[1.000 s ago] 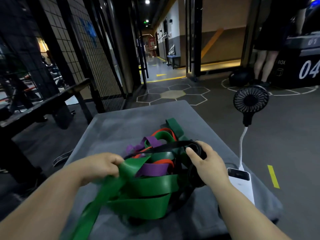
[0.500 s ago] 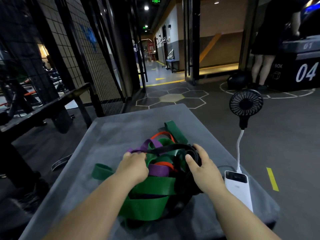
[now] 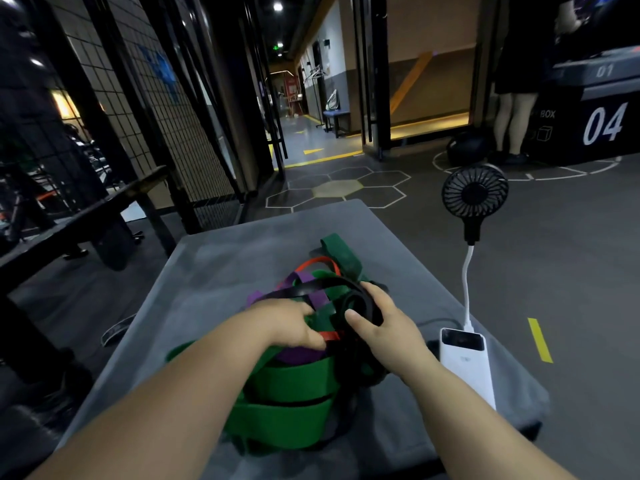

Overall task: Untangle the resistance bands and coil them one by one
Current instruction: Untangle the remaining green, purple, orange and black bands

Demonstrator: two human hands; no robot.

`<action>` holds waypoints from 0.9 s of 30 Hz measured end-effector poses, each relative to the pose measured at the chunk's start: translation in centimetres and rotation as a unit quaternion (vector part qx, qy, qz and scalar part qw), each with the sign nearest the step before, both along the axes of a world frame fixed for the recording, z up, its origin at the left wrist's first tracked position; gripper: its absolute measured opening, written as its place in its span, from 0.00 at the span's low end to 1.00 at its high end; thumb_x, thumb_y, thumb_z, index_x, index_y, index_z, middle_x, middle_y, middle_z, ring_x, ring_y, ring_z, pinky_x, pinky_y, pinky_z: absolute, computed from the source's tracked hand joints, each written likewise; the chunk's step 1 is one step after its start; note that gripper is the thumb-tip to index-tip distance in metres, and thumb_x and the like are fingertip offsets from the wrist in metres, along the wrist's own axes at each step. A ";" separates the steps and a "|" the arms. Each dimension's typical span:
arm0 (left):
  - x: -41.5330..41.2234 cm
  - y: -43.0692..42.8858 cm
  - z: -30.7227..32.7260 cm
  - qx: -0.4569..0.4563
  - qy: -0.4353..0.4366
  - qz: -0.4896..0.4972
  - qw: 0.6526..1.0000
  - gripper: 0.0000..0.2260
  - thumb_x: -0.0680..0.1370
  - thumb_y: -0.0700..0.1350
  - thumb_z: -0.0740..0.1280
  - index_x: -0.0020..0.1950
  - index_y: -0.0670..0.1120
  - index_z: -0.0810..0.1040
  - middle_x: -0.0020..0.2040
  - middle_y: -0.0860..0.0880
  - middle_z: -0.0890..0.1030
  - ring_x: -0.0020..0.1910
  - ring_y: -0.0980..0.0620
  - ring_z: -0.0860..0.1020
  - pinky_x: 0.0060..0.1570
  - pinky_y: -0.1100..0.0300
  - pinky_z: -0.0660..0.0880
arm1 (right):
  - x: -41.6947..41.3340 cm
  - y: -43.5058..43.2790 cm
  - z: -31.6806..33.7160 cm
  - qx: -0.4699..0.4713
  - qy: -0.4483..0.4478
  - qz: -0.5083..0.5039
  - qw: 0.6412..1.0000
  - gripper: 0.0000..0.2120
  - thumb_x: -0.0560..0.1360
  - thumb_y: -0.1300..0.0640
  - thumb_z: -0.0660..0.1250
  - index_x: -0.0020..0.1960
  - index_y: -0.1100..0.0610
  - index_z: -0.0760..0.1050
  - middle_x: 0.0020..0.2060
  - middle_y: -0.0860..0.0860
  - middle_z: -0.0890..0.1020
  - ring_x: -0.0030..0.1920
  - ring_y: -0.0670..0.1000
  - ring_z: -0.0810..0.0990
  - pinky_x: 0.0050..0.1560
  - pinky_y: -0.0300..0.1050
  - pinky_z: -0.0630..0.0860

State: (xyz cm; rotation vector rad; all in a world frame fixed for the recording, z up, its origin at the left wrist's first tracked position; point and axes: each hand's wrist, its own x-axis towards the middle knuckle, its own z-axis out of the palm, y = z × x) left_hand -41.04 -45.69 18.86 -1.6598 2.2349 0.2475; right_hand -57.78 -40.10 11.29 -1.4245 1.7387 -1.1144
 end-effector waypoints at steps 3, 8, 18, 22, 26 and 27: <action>-0.8 0.3 0.9 0.024 -0.035 -0.041 0.998 0.31 0.74 0.59 0.66 0.75 0.54 0.64 0.74 0.49 0.68 0.68 0.46 0.70 0.62 0.57 0.68 | -0.3 0.1 0.1 -0.023 -0.011 -0.032 0.999 0.27 0.75 0.41 0.67 0.72 0.38 0.64 0.64 0.47 0.77 0.64 0.51 0.74 0.62 0.46 0.71; 0.4 1.0 1.5 -0.043 -0.004 -0.108 0.993 0.24 0.71 0.47 0.69 0.66 0.59 0.68 0.53 0.51 0.77 0.46 0.48 0.74 0.40 0.58 0.69 | -1.5 0.3 0.4 -0.061 -0.072 -0.094 0.991 0.19 0.75 0.43 0.69 0.64 0.43 0.75 0.56 0.42 0.81 0.59 0.47 0.77 0.57 0.40 0.71; 7.6 -0.2 7.0 -0.078 0.218 -0.131 0.964 0.17 0.69 0.32 0.67 0.40 0.56 0.74 0.37 0.55 0.78 0.36 0.60 0.76 0.38 0.60 0.73 | -1.3 -0.5 1.0 -0.072 -0.084 -0.112 0.988 0.12 0.75 0.42 0.67 0.57 0.42 0.80 0.53 0.41 0.82 0.57 0.45 0.78 0.55 0.42 0.72; 8.9 -1.5 10.2 -0.131 0.326 -0.111 0.930 0.16 0.67 0.32 0.71 0.42 0.53 0.76 0.41 0.40 0.79 0.39 0.48 0.78 0.40 0.53 0.75 | -0.3 -0.8 2.4 -0.112 -0.103 -0.117 0.981 0.10 0.75 0.42 0.67 0.55 0.41 0.79 0.49 0.39 0.81 0.50 0.37 0.78 0.45 0.32 0.71; 8.6 -2.8 11.9 -0.259 0.396 -0.094 0.876 0.17 0.67 0.32 0.70 0.41 0.55 0.75 0.42 0.43 0.80 0.41 0.45 0.80 0.44 0.54 0.77 | 0.6 -1.1 3.3 -0.148 -0.108 -0.113 0.977 0.11 0.75 0.42 0.67 0.55 0.41 0.79 0.50 0.38 0.81 0.54 0.40 0.77 0.51 0.38 0.71; 8.4 -2.8 11.6 -0.275 0.387 -0.096 0.875 0.17 0.68 0.31 0.70 0.42 0.54 0.74 0.42 0.45 0.80 0.41 0.46 0.79 0.44 0.58 0.76 | 0.7 -1.3 3.3 -0.146 -0.108 -0.115 0.977 0.11 0.75 0.42 0.67 0.56 0.41 0.79 0.49 0.38 0.81 0.54 0.40 0.77 0.52 0.39 0.71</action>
